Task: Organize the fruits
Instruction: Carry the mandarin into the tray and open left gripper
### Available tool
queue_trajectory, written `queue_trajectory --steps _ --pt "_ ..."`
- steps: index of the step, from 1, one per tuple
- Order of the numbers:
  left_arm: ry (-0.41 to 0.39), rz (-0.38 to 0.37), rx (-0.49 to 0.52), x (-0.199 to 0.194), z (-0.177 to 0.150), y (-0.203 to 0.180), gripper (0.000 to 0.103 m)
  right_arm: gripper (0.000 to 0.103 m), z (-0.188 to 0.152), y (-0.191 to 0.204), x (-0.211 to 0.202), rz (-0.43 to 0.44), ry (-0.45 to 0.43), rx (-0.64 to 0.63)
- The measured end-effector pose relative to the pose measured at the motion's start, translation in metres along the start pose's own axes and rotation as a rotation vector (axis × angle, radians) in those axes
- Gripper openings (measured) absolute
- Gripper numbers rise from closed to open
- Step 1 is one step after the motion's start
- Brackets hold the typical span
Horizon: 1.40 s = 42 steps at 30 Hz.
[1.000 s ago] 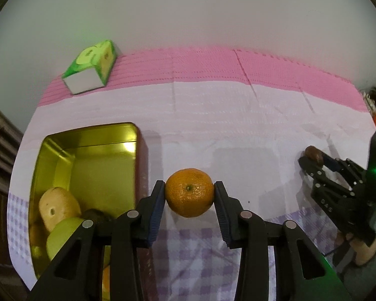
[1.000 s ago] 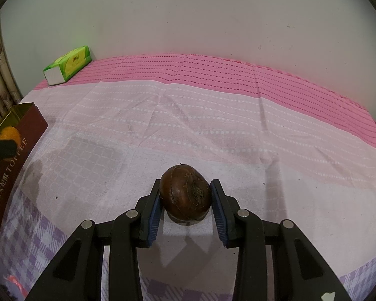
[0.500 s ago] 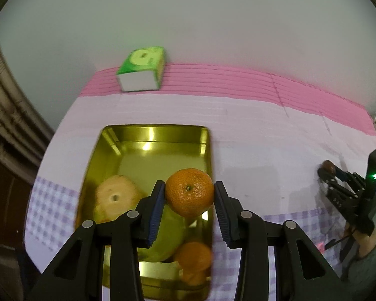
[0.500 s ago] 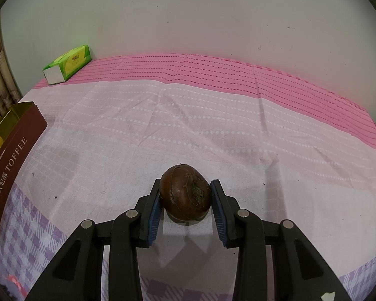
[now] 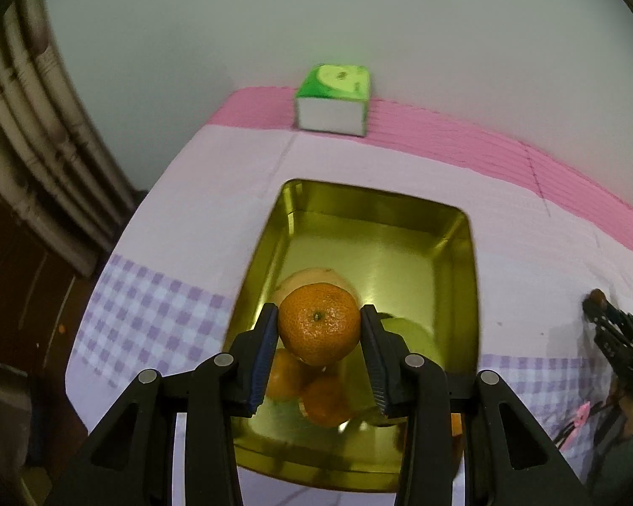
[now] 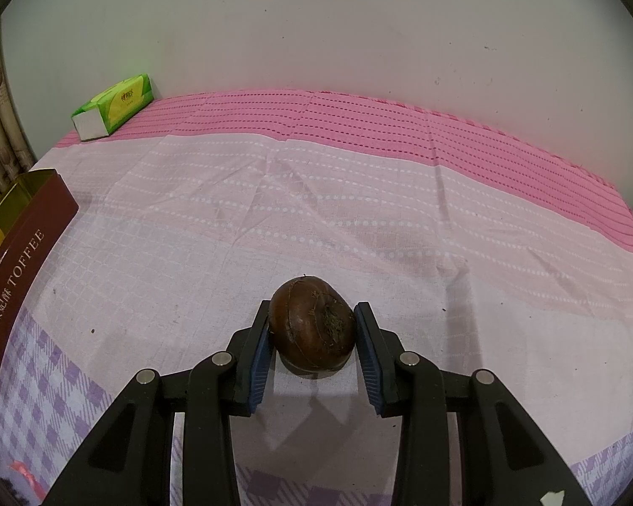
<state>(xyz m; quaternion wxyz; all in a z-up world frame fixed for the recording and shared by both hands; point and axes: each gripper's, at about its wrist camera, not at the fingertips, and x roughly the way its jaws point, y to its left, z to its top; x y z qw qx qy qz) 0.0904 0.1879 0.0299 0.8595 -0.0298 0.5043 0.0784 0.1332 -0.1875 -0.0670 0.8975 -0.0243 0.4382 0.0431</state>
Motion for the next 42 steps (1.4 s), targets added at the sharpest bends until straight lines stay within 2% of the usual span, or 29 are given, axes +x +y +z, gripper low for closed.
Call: queue_trajectory --steps 13,21,42 --pt "0.063 -0.002 -0.053 0.017 -0.022 0.029 0.04 0.034 0.0 0.0 0.001 -0.011 -0.001 -0.011" --pt "0.104 0.0 -0.056 0.026 -0.037 0.033 0.04 0.035 0.0 0.0 0.001 -0.012 -0.001 -0.011" --pt "0.086 0.022 -0.055 0.025 -0.042 0.037 0.041 0.035 0.0 0.0 0.0 -0.014 0.0 -0.013"
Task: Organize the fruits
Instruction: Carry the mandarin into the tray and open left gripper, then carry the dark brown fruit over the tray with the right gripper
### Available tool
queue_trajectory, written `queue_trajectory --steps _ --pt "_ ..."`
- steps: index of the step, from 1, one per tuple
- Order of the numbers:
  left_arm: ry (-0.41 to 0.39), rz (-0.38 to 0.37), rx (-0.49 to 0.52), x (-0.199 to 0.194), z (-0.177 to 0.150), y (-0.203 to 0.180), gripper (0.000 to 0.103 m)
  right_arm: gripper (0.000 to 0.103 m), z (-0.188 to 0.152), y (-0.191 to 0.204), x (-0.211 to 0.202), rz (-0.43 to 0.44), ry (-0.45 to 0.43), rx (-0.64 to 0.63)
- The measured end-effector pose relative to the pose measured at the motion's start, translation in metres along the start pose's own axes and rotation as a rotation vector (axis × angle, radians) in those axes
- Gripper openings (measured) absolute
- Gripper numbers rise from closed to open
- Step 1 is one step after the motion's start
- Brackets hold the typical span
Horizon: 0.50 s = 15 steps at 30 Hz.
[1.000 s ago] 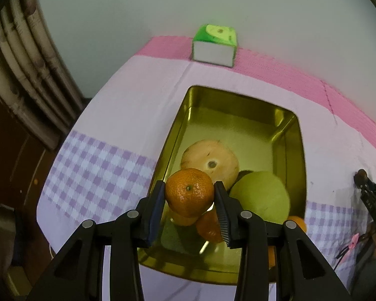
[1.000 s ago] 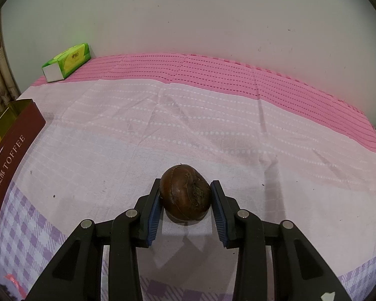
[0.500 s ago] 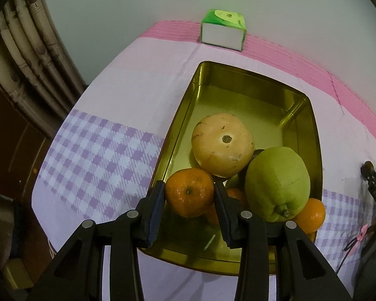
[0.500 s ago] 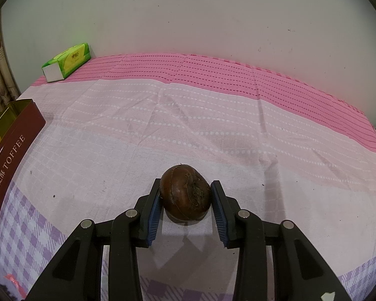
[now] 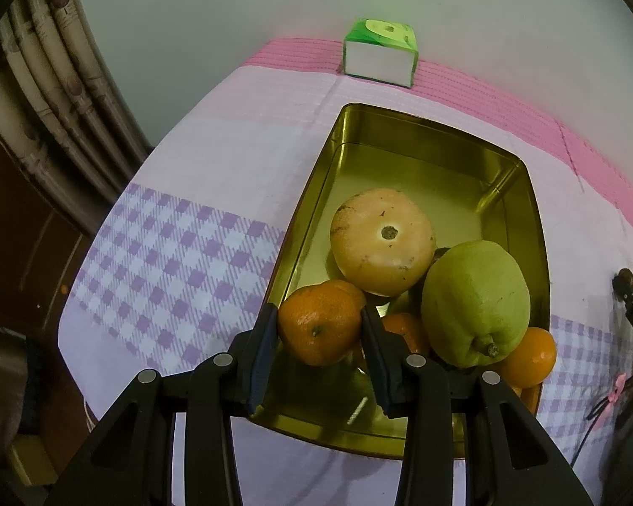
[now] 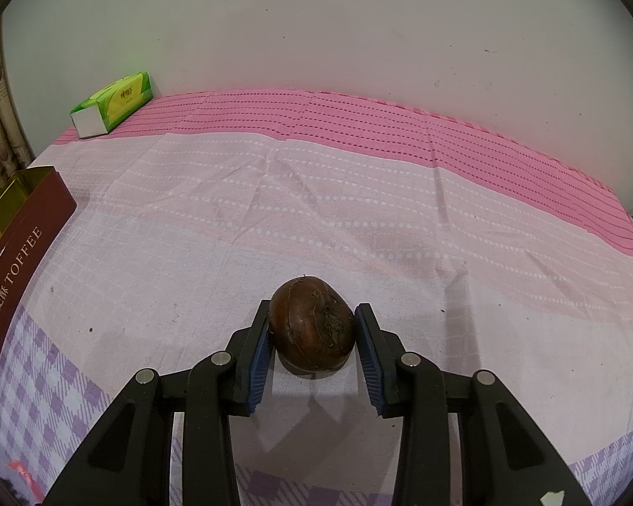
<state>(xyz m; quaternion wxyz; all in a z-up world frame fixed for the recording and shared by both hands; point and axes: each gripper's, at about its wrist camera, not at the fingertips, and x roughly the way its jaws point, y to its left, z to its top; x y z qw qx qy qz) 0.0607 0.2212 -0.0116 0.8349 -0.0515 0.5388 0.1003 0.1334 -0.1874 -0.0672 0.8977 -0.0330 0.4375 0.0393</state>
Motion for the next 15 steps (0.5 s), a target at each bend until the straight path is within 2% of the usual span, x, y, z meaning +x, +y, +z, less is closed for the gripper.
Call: queue_trajectory --steps 7,13,15 --pt "-0.007 0.0 0.005 -0.003 -0.001 0.0 0.042 0.035 0.0 0.001 -0.001 -0.006 0.0 0.01" --pt "-0.02 -0.002 0.013 -0.007 -0.001 -0.002 0.048 0.034 -0.002 0.005 -0.004 -0.033 0.001 0.018" --pt "-0.034 0.001 0.017 -0.01 -0.001 -0.003 0.054 0.034 -0.002 0.008 -0.005 -0.044 0.006 0.018"
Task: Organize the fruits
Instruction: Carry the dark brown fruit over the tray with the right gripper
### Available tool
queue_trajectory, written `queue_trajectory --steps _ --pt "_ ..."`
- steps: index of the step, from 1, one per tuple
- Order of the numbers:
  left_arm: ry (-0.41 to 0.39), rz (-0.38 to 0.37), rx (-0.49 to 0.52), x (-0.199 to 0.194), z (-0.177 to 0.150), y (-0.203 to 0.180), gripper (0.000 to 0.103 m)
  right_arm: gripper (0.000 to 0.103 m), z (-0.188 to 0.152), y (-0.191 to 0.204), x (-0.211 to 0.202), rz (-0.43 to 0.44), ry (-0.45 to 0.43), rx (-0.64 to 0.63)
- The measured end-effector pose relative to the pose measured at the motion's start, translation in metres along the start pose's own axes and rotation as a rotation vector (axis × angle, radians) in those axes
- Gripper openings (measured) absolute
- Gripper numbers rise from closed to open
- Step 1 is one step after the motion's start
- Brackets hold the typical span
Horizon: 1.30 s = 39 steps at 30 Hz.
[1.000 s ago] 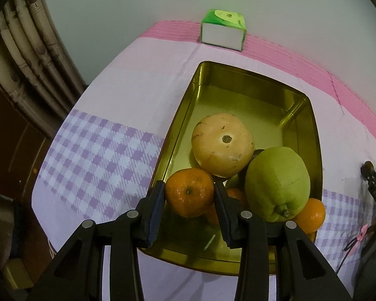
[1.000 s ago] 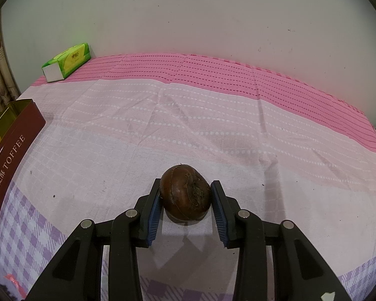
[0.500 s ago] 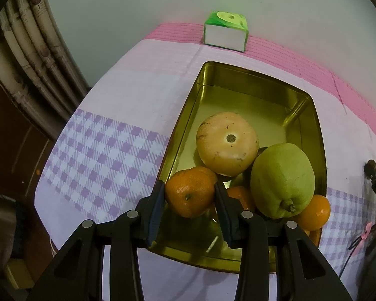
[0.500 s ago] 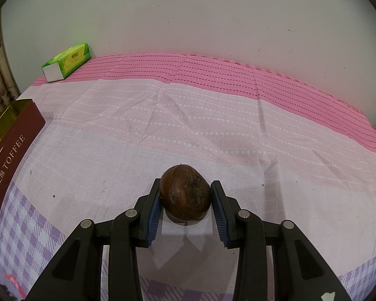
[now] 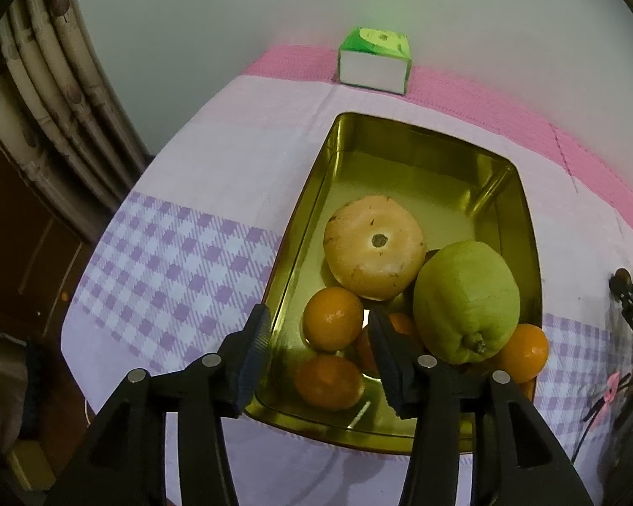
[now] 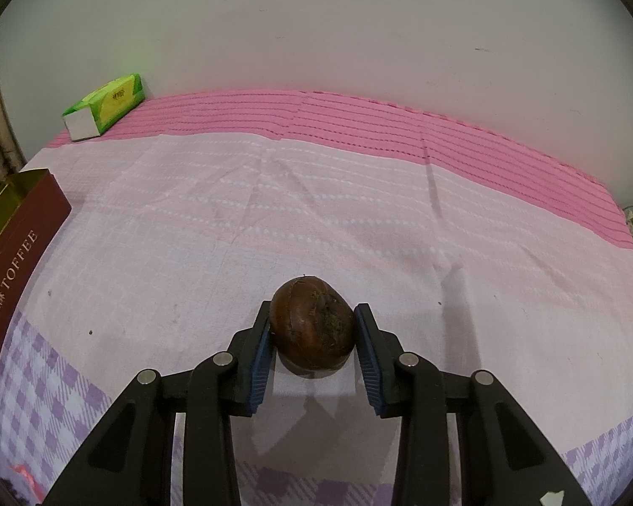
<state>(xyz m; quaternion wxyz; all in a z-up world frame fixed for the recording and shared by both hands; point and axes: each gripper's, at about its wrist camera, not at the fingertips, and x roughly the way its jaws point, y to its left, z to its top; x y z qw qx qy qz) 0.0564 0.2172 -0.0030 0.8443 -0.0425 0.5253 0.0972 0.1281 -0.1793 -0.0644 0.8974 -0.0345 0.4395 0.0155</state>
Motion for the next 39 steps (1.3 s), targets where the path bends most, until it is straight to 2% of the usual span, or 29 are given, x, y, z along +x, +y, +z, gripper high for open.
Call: queue_trajectory --steps 3,9,16,30,39 --pt "-0.029 0.028 0.006 -0.006 0.0 0.0 0.06 0.034 -0.001 0.003 -0.002 -0.005 0.011 0.0" --pt "-0.059 0.03 0.008 -0.015 0.001 -0.001 0.063 0.034 0.003 0.015 -0.012 0.01 0.01 -0.005" --pt "-0.078 0.036 0.007 -0.022 0.0 0.0 0.065 0.034 0.014 0.043 -0.038 0.083 -0.025 -0.04" --pt "-0.104 0.07 -0.055 -0.042 -0.009 0.021 0.074 0.034 0.052 0.155 -0.071 0.315 -0.055 -0.185" --pt "-0.082 0.098 -0.119 -0.045 -0.019 0.045 0.074 0.034 0.065 0.216 -0.06 0.37 -0.035 -0.297"
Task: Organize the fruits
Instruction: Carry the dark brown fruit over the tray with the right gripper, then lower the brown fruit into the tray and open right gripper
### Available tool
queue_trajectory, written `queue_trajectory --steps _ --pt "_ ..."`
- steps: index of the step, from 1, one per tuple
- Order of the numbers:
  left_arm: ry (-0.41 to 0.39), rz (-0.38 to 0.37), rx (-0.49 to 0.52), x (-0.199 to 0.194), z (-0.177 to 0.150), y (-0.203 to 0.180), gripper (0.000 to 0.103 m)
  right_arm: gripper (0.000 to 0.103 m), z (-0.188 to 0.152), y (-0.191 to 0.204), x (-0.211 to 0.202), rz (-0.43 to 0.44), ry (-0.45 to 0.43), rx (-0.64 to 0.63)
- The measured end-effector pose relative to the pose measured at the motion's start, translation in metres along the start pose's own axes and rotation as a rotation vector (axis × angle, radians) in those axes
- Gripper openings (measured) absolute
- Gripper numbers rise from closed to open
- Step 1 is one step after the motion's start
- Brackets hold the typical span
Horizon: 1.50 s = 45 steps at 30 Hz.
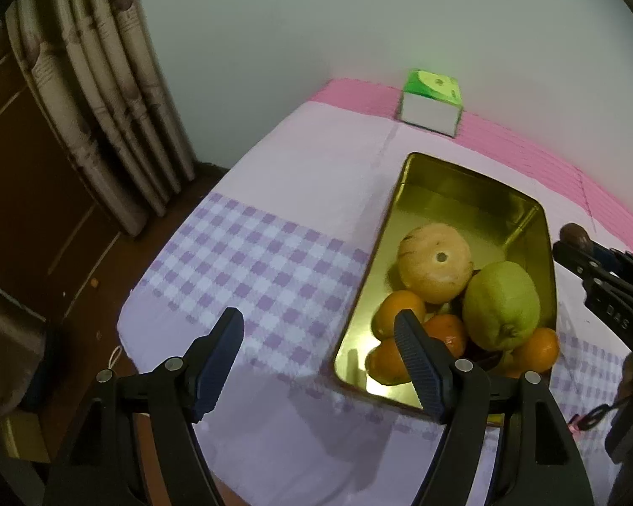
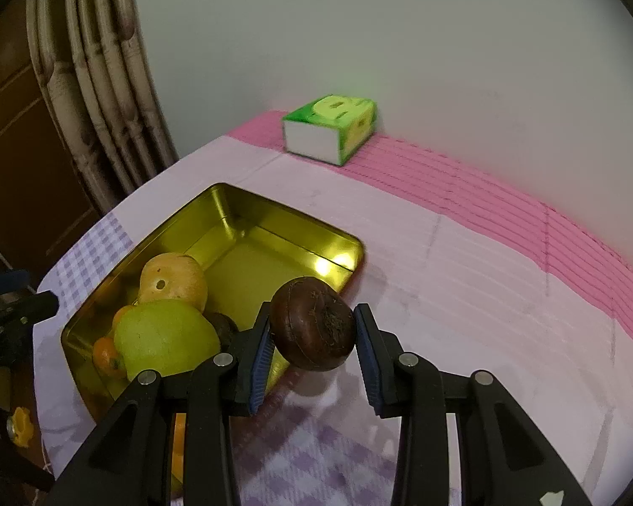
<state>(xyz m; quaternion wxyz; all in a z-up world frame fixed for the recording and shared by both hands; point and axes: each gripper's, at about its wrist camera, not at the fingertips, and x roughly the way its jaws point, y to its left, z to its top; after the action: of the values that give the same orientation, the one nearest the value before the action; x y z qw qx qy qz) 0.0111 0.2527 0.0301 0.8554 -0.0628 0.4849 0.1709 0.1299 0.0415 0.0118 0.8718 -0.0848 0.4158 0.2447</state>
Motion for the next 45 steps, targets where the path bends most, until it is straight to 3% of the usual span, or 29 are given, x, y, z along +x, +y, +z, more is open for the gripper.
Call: queue_trajectory --steps 15,37,43,45 --pt "0.02 0.016 -0.01 0.007 -0.001 0.006 0.074 0.034 0.011 0.021 0.044 -0.013 0.075 -0.064" --pt "0.017 0.018 0.013 0.007 -0.004 -0.002 0.074 0.035 0.009 0.021 0.045 -0.011 0.083 -0.044" --pt "0.006 0.013 0.043 0.005 -0.005 -0.009 0.074 0.05 0.011 0.02 0.036 -0.019 0.06 -0.03" --pt "-0.001 0.011 0.057 0.003 -0.006 -0.012 0.074 0.063 0.01 0.02 0.029 -0.031 0.049 -0.021"
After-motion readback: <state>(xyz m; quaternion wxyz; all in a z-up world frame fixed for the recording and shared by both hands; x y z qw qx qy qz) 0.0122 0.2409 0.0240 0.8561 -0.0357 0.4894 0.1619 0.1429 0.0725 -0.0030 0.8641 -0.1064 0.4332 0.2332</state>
